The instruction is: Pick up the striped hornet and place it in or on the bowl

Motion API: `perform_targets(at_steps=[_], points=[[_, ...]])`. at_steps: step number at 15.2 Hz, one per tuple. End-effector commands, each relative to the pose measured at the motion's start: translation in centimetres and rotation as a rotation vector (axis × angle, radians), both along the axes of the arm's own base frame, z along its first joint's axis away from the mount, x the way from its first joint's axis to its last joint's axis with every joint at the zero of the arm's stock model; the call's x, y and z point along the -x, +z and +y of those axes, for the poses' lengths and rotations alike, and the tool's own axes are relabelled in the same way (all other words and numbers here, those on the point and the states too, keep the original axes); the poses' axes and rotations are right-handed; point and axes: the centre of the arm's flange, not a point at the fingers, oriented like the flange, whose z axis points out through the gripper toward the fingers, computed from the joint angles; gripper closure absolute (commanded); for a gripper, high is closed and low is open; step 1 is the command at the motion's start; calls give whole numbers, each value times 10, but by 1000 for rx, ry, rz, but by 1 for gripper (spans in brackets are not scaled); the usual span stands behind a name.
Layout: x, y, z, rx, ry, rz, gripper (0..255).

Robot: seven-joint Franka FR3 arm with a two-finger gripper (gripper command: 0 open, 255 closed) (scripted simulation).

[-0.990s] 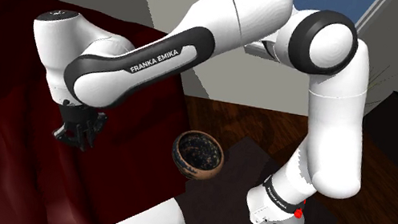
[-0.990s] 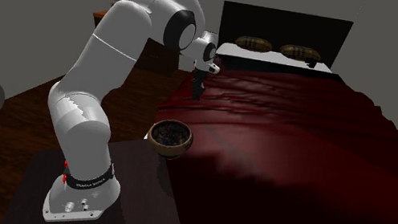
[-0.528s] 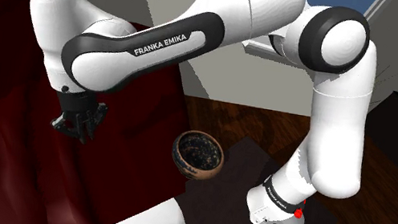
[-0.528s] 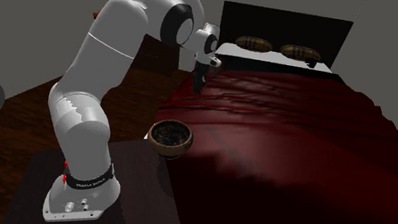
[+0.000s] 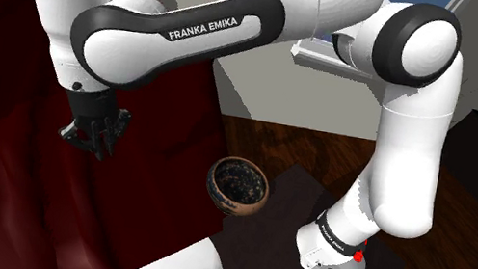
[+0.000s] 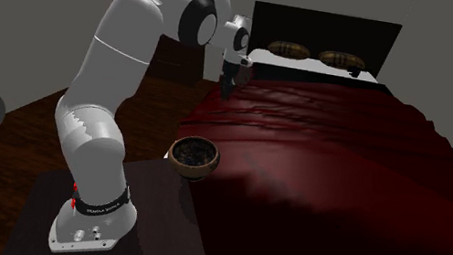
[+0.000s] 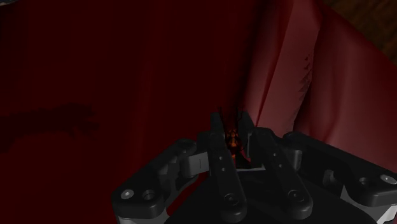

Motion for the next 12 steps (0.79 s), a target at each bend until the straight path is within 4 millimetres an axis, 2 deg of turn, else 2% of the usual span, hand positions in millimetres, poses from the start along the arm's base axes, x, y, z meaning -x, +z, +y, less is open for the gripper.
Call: perform_targets(at_steps=[1, 5, 12], points=[[0, 12, 1, 0, 0, 0, 255], [0, 29, 1, 0, 0, 0, 255], [51, 30, -77, 0, 0, 0, 255]])
